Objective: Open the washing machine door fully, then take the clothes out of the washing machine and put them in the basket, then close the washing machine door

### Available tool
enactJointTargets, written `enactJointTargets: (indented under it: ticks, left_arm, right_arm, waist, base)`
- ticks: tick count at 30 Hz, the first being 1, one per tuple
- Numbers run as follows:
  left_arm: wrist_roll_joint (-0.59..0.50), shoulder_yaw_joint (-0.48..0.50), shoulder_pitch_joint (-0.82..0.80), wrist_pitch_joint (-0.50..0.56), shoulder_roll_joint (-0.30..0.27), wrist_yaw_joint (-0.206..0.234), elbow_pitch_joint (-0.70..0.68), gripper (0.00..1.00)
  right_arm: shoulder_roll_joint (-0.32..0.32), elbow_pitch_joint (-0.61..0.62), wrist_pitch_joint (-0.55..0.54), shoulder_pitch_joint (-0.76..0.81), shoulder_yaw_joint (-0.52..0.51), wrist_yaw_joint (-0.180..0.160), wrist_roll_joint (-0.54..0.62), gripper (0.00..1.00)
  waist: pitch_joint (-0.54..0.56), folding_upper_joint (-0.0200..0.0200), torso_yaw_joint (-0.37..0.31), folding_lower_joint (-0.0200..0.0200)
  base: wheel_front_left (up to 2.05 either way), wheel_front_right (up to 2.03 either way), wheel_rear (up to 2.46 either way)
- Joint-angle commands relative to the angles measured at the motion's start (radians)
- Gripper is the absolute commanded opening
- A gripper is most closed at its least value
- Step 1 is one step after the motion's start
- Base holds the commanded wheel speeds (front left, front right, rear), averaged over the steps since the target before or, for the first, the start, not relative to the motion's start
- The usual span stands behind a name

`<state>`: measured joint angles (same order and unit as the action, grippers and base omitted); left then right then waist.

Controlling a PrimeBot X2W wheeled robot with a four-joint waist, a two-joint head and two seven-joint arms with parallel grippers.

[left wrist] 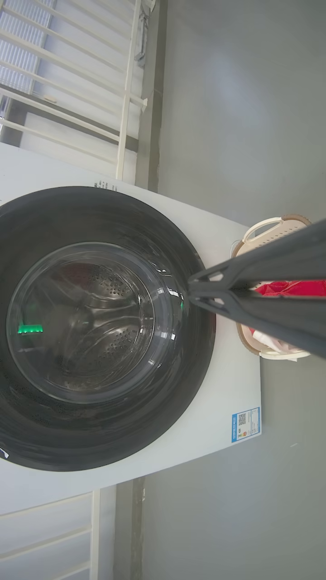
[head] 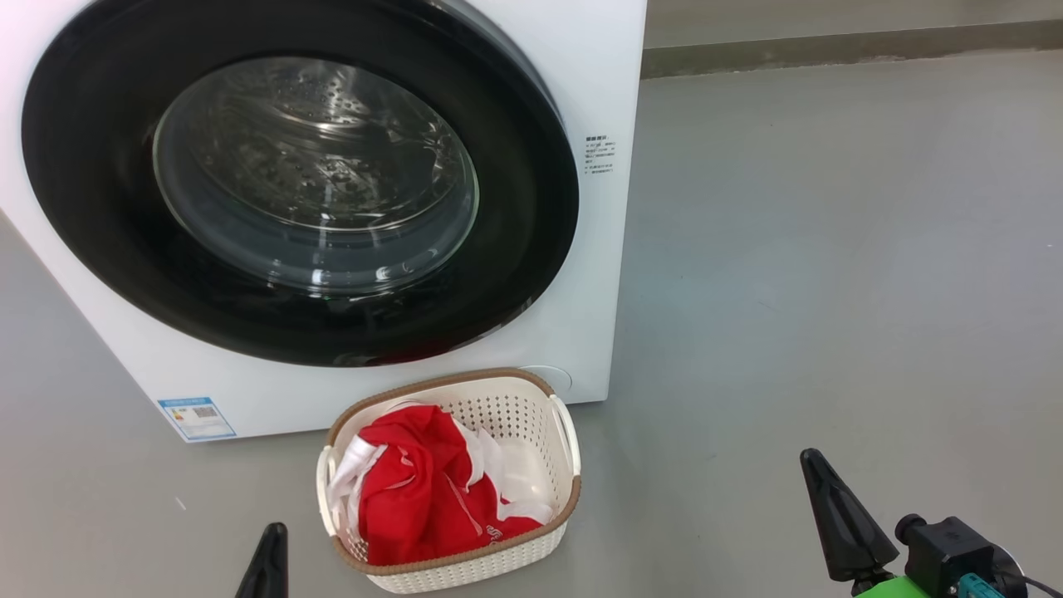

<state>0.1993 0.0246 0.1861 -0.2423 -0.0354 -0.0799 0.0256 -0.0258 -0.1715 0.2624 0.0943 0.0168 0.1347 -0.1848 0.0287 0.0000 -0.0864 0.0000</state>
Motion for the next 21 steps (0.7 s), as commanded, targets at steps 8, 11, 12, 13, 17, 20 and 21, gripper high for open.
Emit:
enactJointTargets:
  ticks: [8, 11, 12, 13, 17, 20, 21]
  left_arm:
    - [0.112, 0.007, -0.023, 0.025, -0.005, -0.004, -0.002, 0.00]
    - [0.135, 0.008, -0.028, 0.030, -0.005, -0.005, 0.002, 0.00]
    - [0.147, 0.008, -0.031, 0.033, -0.006, -0.005, 0.004, 0.00]
    - [0.158, 0.009, -0.034, 0.036, -0.006, -0.006, 0.006, 0.00]
    - [0.215, 0.012, -0.046, 0.050, -0.007, -0.008, 0.016, 0.00]
    - [0.249, 0.014, -0.053, 0.058, -0.007, -0.009, 0.022, 0.00]
    - [0.260, 0.015, -0.055, 0.061, -0.007, -0.010, 0.024, 0.00]
  right_arm:
    - [-0.012, 0.017, -0.023, -0.029, -0.001, 0.000, -0.124, 0.00]
    - [-0.014, 0.015, -0.028, -0.033, -0.001, 0.000, -0.148, 0.00]
    - [-0.015, 0.014, -0.030, -0.035, -0.001, 0.000, -0.161, 0.00]
    - [-0.016, 0.014, -0.032, -0.036, -0.002, 0.000, -0.173, 0.00]
    - [-0.019, 0.010, -0.044, -0.044, -0.003, -0.001, -0.233, 0.00]
    - [-0.021, 0.007, -0.052, -0.048, -0.004, -0.001, -0.269, 0.00]
    - [-0.022, 0.007, -0.054, -0.050, -0.005, -0.001, -0.281, 0.00]
  waist:
    - [-0.001, 0.0000, 0.007, 0.0003]
    - [-0.003, 0.0000, 0.008, 0.0001]
    - [-0.003, 0.0000, 0.009, 0.0001]
    - [-0.003, 0.0000, 0.009, 0.0000]
    - [-0.005, 0.0000, 0.013, 0.0000]
    - [-0.005, 0.0000, 0.015, 0.0000]
    - [-0.006, 0.0000, 0.016, 0.0000]
  base:
    - [0.00, 0.00, 0.00]
    - [0.00, 0.00, 0.00]
    - [0.00, 0.00, 0.00]
    - [0.00, 0.00, 0.00]
    - [0.00, 0.00, 0.00]
    - [0.00, 0.00, 0.00]
    - [0.00, 0.00, 0.00]
